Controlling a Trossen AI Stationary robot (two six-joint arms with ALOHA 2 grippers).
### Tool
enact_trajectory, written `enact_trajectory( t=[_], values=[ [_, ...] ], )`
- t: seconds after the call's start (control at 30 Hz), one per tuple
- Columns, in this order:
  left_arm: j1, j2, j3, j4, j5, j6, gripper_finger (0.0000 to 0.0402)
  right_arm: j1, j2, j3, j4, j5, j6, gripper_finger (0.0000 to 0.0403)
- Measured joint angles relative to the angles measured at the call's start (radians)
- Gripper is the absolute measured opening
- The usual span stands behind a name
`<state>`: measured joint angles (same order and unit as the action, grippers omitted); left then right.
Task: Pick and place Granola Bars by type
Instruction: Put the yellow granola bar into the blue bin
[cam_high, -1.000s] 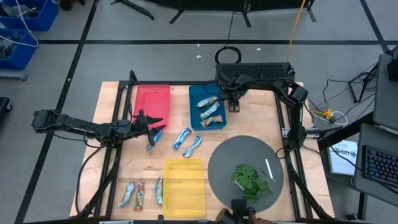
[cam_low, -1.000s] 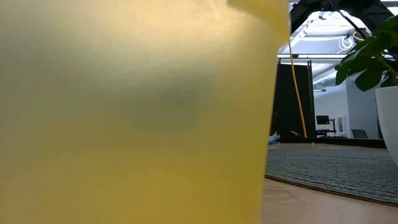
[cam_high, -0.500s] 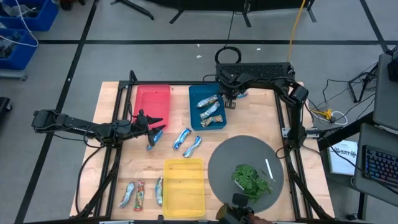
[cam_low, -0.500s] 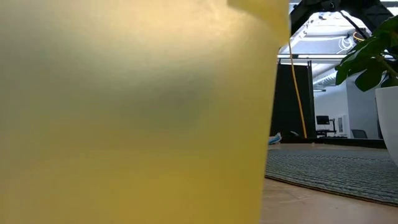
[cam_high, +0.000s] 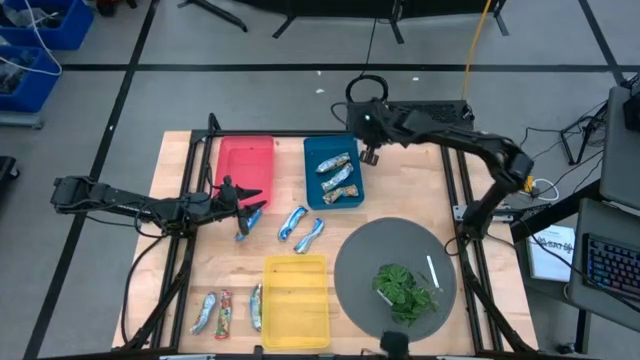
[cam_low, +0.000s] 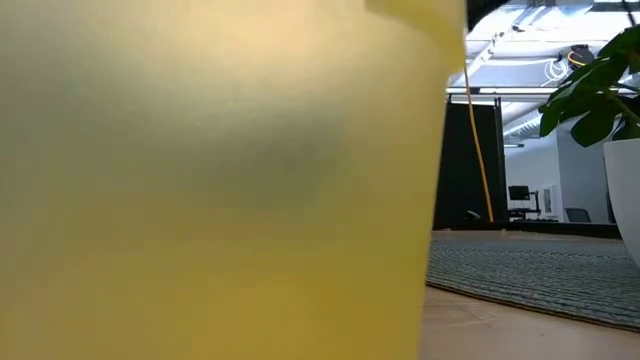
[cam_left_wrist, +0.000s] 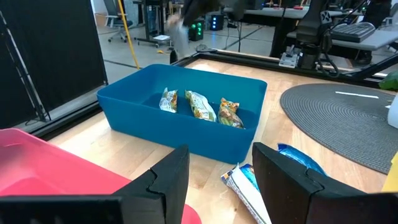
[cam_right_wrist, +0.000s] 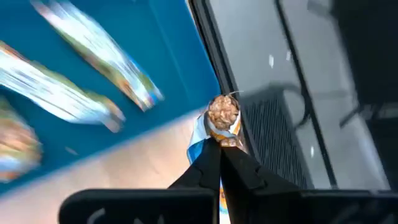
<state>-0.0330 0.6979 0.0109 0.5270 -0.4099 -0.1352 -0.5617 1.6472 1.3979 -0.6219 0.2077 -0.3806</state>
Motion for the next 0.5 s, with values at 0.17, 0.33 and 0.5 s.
enact_trajectory(
  t=[0.17,0.33,0.5],
  values=[
    [0.000,0.000,0.000,0.000,0.000,0.000,0.0179,0.132,-0.061,0.001,0.039,-0.005,0.021,0.0000],
    [0.000,0.000,0.000,0.000,0.000,0.000,0.0179,0.229,-0.003,0.001,0.067,-0.089,0.092,0.0000],
    [0.000,0.000,0.000,0.000,0.000,0.000,0.0179,0.296,0.077,0.001,0.099,-0.105,0.107,0.0000]
  ],
)
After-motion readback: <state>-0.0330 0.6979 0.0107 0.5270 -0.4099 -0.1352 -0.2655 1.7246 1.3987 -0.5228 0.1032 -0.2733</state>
